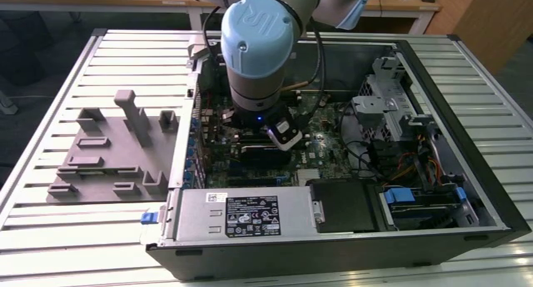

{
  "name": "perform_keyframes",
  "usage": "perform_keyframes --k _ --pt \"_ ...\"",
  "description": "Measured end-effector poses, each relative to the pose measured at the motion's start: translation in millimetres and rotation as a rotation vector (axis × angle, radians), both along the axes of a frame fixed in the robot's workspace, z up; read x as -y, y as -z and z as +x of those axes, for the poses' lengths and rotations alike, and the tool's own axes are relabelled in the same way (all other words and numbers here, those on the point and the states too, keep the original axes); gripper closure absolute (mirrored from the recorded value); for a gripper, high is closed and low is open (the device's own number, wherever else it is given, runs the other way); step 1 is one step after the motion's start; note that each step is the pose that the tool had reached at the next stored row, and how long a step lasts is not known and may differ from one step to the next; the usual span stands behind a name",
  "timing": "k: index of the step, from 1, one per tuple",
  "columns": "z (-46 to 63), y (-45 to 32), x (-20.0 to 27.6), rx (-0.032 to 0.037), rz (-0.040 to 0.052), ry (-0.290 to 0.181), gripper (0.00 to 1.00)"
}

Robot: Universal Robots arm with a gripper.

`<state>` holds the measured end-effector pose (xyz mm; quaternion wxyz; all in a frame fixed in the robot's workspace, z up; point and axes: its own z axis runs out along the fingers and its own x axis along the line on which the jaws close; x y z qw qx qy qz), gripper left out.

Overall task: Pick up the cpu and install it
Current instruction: 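Install the second cpu locking lever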

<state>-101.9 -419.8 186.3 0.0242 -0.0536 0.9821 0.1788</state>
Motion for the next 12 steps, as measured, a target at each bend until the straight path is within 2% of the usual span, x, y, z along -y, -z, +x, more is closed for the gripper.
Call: perform_keyframes --k 4,12 --pt "0.0 -3.4 0.0 0.0000 0.0000 0.000 0.89" --pt "0.0 -17.0 0.0 0.0006 -0.0001 0.004 0.89"
